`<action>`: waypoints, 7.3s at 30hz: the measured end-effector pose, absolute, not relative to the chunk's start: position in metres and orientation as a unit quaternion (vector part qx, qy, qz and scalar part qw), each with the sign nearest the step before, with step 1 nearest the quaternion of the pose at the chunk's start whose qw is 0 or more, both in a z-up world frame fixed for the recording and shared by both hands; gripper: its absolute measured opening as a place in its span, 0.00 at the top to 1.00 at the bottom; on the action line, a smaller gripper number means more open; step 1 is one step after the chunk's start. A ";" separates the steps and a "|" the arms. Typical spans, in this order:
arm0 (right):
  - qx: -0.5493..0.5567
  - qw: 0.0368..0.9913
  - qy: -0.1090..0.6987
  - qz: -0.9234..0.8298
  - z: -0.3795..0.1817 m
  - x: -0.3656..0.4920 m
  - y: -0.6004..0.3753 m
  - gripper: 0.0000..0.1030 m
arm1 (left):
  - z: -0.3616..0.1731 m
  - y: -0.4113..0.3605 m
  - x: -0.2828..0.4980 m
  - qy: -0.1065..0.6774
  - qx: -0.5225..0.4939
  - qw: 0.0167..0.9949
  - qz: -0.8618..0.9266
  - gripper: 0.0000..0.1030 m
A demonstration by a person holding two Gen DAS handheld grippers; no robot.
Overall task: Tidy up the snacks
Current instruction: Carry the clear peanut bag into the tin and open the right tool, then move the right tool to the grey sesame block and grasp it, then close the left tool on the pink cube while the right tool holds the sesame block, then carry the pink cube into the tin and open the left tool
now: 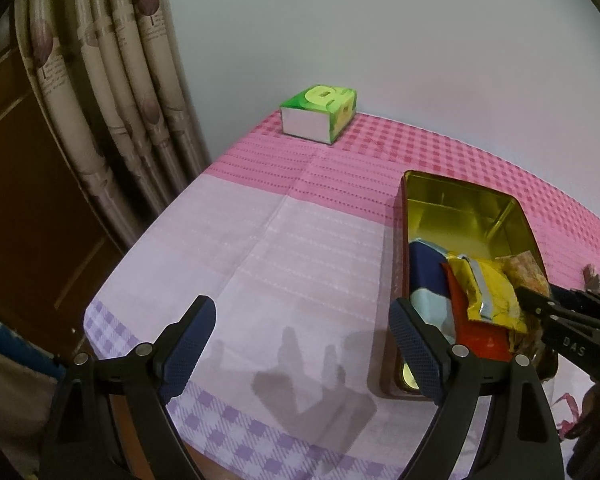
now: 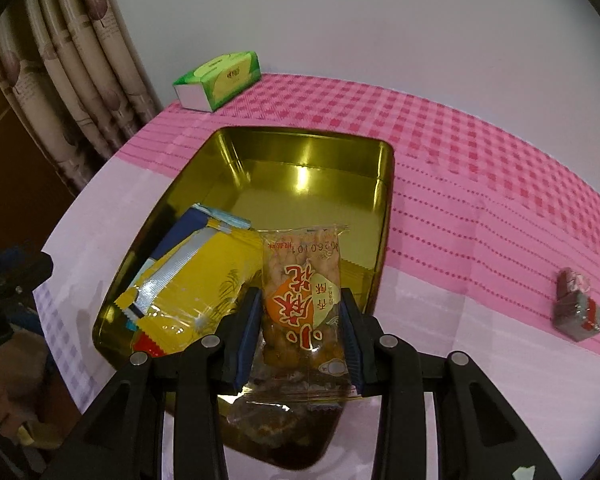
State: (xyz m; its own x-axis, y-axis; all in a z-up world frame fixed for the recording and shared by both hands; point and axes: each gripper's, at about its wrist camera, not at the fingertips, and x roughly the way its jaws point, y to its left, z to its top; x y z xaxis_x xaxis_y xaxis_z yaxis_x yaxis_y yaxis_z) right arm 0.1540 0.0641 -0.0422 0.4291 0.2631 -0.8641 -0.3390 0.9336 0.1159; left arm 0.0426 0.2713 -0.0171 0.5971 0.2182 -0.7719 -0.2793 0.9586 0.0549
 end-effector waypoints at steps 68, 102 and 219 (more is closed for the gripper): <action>-0.008 0.896 0.441 -0.055 -0.067 0.163 -0.226 0.48 | -0.018 0.156 0.054 0.393 0.061 0.915 0.067 0.14; 0.002 0.892 0.446 -0.077 -0.077 0.146 -0.299 0.47 | -0.075 -0.098 0.153 0.427 0.101 0.876 -0.202 0.14; 0.006 0.888 0.454 -0.078 -0.079 0.147 -0.302 0.47 | -0.017 0.118 0.130 0.472 0.087 0.877 0.018 0.64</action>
State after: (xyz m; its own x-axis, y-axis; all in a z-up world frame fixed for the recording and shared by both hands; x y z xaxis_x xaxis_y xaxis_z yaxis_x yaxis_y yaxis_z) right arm 0.1470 -0.3017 -0.0794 0.5763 -0.1342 -0.8061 0.1446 0.9876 -0.0611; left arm 0.1304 0.1183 -0.0167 0.5532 0.1131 -0.8253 0.0512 0.9843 0.1692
